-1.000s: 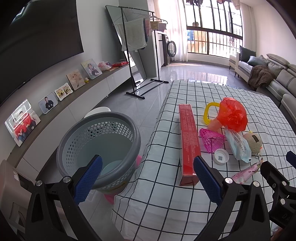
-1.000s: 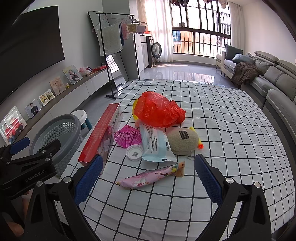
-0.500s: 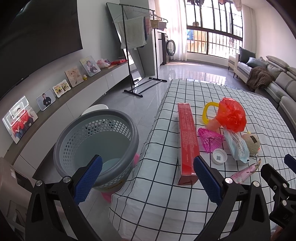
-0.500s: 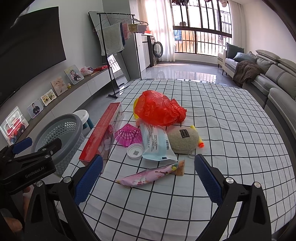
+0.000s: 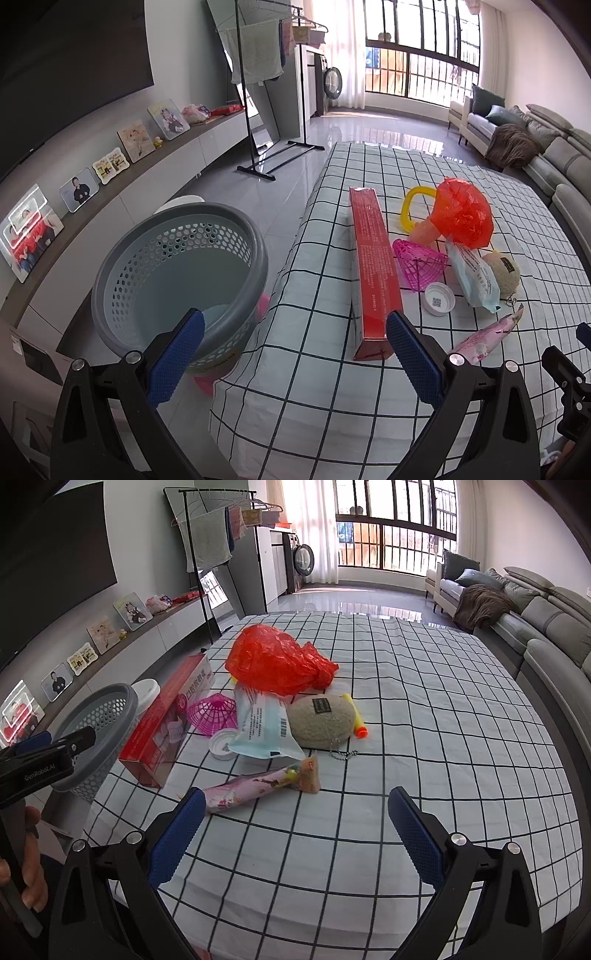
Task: Collect trash
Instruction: 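Grasp the red box with the left tool while the right tool grasps the pink wrapper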
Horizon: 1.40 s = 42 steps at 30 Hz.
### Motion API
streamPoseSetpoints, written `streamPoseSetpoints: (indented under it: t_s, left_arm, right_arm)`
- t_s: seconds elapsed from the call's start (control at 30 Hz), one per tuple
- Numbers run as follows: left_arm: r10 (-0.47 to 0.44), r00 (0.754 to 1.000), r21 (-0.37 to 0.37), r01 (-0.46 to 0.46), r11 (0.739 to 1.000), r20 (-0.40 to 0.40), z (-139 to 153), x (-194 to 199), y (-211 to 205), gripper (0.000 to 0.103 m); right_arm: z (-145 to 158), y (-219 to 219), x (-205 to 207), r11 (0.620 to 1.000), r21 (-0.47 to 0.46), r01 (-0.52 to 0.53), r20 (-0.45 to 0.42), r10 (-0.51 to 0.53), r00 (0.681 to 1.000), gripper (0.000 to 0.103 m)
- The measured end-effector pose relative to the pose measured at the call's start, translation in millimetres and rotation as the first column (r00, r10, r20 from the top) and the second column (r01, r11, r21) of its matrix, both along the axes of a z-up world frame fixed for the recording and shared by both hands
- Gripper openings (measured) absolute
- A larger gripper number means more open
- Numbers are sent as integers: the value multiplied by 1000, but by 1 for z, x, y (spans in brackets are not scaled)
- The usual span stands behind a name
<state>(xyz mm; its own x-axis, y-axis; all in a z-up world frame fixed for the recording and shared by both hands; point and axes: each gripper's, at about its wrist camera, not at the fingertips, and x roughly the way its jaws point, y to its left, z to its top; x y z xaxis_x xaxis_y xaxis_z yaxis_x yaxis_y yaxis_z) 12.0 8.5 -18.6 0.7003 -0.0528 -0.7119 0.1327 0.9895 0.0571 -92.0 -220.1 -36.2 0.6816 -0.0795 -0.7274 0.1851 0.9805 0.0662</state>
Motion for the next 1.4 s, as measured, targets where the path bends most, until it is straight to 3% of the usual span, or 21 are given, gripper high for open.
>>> streamPoseSetpoints:
  t_s: [0.17,0.37,0.6,1.1,1.3,1.37,1.4]
  left_arm:
    - [-20,999,-42,19,999,-27,-5,-3,-4,97]
    - [-62,998,-4,62,998,-10,-6,3,-18,97]
    - [-74,996,-28,73,997,-48,-18,31,-19,97]
    - [-92,995,-13,91,996,-41,-31,60,-21,97]
    - [-92,994,-24,90,996,-58,-35,60,-19,97]
    - [-91,994,-29,89,996,-58,-35,60,-19,97]
    - [-91,994,-30,89,996,-60,-36,59,-19,97]
  right_arm:
    - [-2,-5,-5,999,25,25,-7,-25,1000,95]
    - [-6,8,6,995,81,55,-22,-53,998,95]
    - [-23,17,24,973,173,151,-61,-142,988,95]
    - [-54,21,60,938,162,306,-158,-282,946,95]
    - [-60,27,70,944,141,300,-174,-275,946,94]
    - [-62,28,71,946,141,292,-176,-266,948,89]
    - [-63,27,72,948,142,286,-179,-260,949,79]
